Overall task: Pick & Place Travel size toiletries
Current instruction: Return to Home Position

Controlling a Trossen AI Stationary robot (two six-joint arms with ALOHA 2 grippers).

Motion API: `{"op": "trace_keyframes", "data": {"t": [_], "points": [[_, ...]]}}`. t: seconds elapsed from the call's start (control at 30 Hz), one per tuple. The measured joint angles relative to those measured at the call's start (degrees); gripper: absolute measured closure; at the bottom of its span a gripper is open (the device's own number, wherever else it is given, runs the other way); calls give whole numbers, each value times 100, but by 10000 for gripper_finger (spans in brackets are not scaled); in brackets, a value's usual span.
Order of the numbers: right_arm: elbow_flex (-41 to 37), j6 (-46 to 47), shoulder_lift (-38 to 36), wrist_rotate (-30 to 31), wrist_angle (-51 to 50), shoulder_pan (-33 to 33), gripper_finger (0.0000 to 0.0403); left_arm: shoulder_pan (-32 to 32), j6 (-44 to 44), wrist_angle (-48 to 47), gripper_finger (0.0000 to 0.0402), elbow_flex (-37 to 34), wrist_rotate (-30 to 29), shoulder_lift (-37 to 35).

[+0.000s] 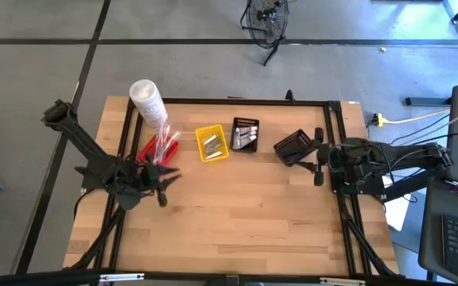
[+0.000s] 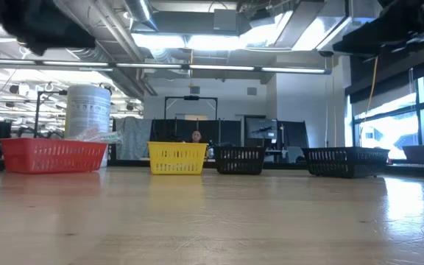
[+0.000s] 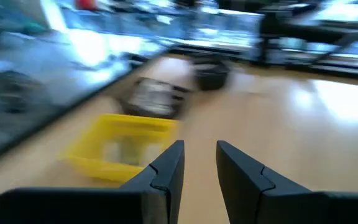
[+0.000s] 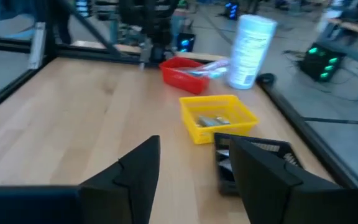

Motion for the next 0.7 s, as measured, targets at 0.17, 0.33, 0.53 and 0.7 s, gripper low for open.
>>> {"op": "trace_keyframes", "data": {"t": [0.17, 0.33, 0.53, 0.7], "points": [[-100, -40, -353, 419, -6, 0, 217, 435, 2378, 2471, 313, -178, 1999, 137], [-100, -124, -584, 405, -34, 0, 224, 1062, 4859, 3350, 313, -221, 3717, 214], [-100, -163, -957, 88, -82, 0, 236, 1847, 4869, 2092, 313, -222, 3903, -805], [-171, -337, -1165, -256, 30, 0, 247, 2286, 4606, 2168, 313, -764, 4835, -1772]]}}
